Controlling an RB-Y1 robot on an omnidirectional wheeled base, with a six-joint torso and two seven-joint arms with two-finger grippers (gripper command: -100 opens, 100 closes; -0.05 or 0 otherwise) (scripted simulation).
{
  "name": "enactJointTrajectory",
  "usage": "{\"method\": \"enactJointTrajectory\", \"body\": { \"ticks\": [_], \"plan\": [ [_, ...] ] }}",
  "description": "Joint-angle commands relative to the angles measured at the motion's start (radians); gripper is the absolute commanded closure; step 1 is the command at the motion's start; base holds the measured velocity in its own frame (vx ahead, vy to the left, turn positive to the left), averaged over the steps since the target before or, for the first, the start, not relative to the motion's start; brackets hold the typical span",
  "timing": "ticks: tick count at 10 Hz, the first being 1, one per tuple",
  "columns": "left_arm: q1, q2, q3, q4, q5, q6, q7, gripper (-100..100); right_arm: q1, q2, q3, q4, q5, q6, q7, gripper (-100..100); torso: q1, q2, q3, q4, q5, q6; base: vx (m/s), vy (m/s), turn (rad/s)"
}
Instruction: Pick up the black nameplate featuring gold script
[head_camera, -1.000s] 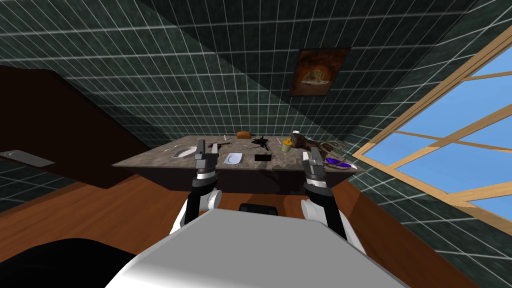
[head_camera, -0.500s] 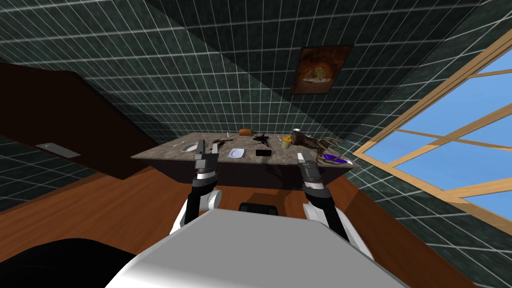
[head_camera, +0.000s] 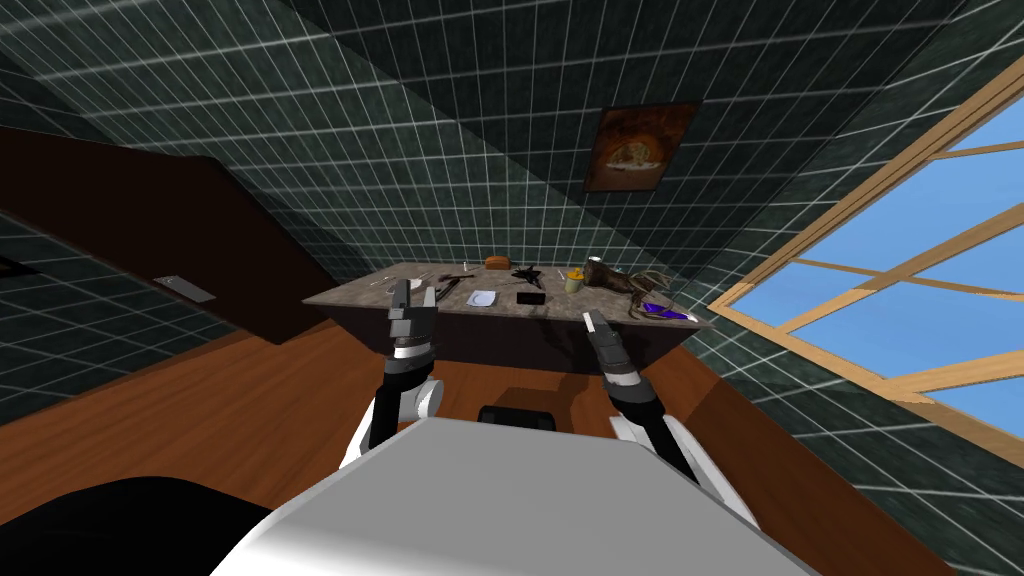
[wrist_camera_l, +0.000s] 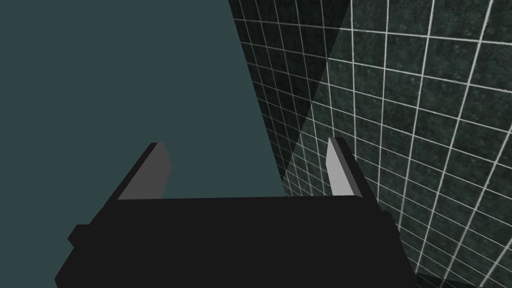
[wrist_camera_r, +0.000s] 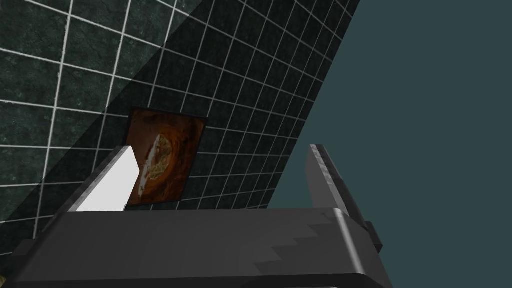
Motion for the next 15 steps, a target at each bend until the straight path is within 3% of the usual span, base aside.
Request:
{"method": "enactJointTrajectory", "body": {
  "ticks": [1,2,6,15],
  "plan": [
    [0.000,0.000,0.000,0.000,0.000,0.000,0.000,0,0.005,-0.050,0.013,0.019,0.021,-0.021,-0.004,-100,0.000,0.000,0.000,0.000,0.000,0.000,-0.095,0.017,0.119],
    [0.000,0.000,0.000,0.000,0.000,0.000,0.000,0,0.005,-0.058,0.013,0.019,0.021,-0.021,-0.004,-100,0.000,-0.001,-0.001,0.000,0.000,0.000,-0.086,0.016,0.051],
    [0.000,0.000,0.000,0.000,0.000,0.000,0.000,0,0.014,-0.163,0.032,0.061,0.062,-0.061,-0.009,-100,0.001,-0.001,-0.001,-0.001,0.000,0.000,-0.099,0.027,0.082],
    [0.000,0.000,0.000,0.000,0.000,0.000,0.000,0,0.034,-0.435,0.054,0.201,0.178,-0.154,-0.019,-100,0.002,-0.006,-0.003,-0.001,0.001,0.000,-0.065,0.051,0.106]
  ]
}}
